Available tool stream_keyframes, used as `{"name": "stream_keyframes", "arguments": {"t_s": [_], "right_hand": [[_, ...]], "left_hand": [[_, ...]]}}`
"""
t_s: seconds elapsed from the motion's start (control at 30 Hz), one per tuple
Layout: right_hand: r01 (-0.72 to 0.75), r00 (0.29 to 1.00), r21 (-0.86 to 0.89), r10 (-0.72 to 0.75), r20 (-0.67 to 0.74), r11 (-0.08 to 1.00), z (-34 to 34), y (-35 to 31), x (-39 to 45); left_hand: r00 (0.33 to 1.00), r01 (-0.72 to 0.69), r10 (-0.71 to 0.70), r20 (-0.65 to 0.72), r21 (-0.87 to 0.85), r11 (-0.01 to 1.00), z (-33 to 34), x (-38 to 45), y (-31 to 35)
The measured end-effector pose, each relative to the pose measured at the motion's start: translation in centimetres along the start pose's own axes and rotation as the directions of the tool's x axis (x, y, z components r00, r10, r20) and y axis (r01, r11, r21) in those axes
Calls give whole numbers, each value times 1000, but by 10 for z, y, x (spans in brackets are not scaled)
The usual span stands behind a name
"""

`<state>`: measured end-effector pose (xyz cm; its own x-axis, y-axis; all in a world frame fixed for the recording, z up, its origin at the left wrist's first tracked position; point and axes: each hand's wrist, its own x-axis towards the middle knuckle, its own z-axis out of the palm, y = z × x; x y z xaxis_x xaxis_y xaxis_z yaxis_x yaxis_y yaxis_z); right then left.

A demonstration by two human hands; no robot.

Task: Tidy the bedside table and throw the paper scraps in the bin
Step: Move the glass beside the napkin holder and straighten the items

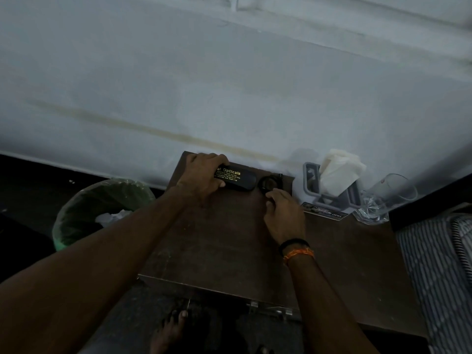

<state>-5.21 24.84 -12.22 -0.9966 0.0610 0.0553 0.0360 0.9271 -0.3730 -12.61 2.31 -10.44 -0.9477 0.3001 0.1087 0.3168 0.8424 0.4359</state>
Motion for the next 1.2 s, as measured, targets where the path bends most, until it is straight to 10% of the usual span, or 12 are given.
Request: {"name": "stream_keyframes", "arguments": {"t_s": [1.2], "right_hand": [[33,996,33,-35,79,999,6,-5,1]], "left_hand": [[1000,-6,6,-2,33,999,0,14,-12]]}}
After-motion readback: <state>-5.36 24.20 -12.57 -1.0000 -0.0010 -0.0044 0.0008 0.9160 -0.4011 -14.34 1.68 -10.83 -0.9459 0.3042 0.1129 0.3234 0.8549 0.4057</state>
